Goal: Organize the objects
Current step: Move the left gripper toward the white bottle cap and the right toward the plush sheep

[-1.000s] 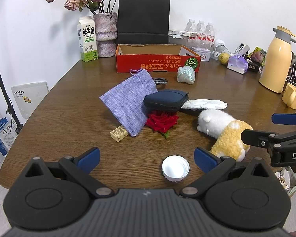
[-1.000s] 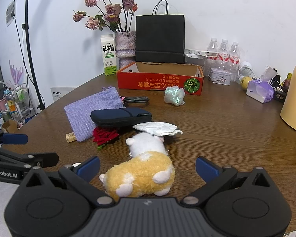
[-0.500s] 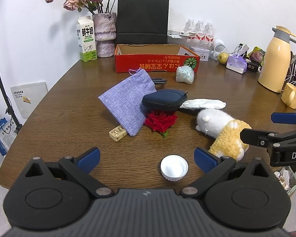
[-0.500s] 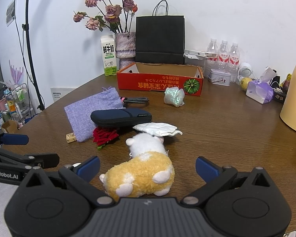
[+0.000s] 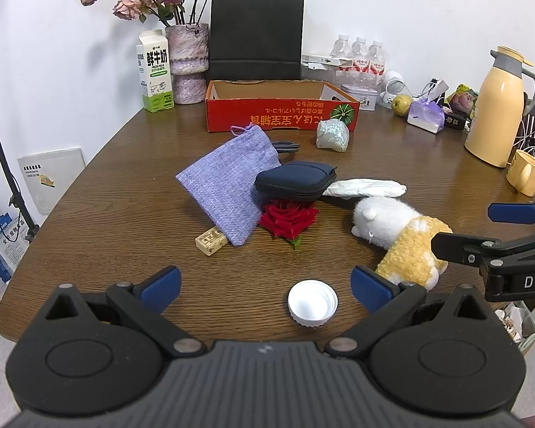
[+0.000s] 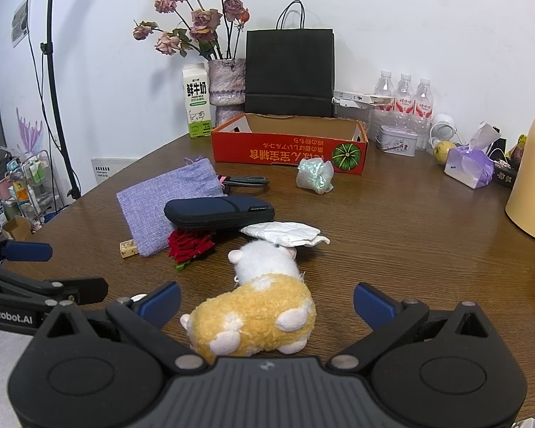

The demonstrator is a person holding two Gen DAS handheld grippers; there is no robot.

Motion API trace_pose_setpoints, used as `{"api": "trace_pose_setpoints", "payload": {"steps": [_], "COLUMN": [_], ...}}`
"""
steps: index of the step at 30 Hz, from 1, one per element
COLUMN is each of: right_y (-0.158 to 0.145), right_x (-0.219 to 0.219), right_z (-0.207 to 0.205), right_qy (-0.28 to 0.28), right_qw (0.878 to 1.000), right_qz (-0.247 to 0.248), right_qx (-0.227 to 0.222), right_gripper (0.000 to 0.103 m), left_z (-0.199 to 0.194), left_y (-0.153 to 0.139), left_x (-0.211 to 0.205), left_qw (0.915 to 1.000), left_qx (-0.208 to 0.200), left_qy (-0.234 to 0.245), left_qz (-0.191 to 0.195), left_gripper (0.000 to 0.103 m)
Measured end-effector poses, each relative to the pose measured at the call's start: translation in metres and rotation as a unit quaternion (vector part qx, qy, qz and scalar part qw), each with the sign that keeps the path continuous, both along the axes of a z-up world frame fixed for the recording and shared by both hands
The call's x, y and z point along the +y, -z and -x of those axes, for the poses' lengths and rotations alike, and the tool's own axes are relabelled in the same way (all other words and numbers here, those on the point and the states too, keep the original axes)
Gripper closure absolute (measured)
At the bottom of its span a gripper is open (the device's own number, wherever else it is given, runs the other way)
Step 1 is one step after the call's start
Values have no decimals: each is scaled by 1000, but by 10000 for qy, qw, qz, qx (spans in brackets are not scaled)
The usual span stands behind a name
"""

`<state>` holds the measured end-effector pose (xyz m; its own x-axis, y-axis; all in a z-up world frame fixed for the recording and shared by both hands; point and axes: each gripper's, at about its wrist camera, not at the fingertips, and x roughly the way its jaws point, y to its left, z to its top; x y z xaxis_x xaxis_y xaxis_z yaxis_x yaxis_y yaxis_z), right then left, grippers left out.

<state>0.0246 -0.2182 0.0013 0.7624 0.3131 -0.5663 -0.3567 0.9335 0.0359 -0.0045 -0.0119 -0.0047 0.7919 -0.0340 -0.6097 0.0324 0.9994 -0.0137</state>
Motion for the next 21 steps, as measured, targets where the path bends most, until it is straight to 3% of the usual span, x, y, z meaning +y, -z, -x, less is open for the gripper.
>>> {"api": "trace_pose_setpoints", "payload": {"steps": [21], "right_y": [-1], "right_x": [0], "right_z": [0], "right_qy": [-6], "right_qw": [10000], "right_qz": [10], "right_qx": [-9], "right_gripper": [0], "left_z": [0], "left_y": [0], "left_x": [0], "left_qw": [10000], "left_qx": [4], "left_qy": [-4], "left_qz": [1], "left_gripper": [0]}}
